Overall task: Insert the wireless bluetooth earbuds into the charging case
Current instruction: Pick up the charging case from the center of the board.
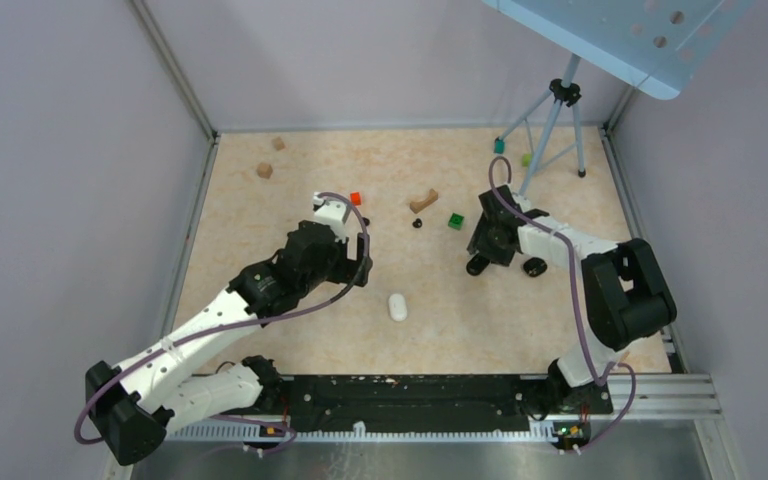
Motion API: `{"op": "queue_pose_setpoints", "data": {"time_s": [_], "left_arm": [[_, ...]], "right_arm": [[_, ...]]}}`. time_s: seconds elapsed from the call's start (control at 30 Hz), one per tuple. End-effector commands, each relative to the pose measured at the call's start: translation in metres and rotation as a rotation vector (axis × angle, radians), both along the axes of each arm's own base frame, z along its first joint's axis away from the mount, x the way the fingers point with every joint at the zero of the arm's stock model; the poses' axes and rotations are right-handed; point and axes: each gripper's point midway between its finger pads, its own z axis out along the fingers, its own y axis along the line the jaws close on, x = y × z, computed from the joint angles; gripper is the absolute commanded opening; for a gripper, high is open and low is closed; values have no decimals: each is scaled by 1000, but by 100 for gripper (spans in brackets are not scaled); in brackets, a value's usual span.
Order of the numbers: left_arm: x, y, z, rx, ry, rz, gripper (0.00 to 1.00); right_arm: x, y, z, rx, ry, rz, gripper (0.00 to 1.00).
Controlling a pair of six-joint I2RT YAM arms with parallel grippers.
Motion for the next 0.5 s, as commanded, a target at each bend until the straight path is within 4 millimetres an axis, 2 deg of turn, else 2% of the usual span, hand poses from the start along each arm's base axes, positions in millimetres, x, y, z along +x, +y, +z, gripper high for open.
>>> {"op": "queue_pose_setpoints", "data": {"time_s": [0.0,0.23,0.47], "left_arm": [[3,-2,6,-24,-33,-6,99],[3,-10,-10,-31,36,1,99],[0,-19,-23,-62,108,8,99]], "right_arm": [[1,-7,5,-67,16,46,53],[-16,-1,2,-35,45,81,52],[-22,8,-4,-14,52,110,48]]}}
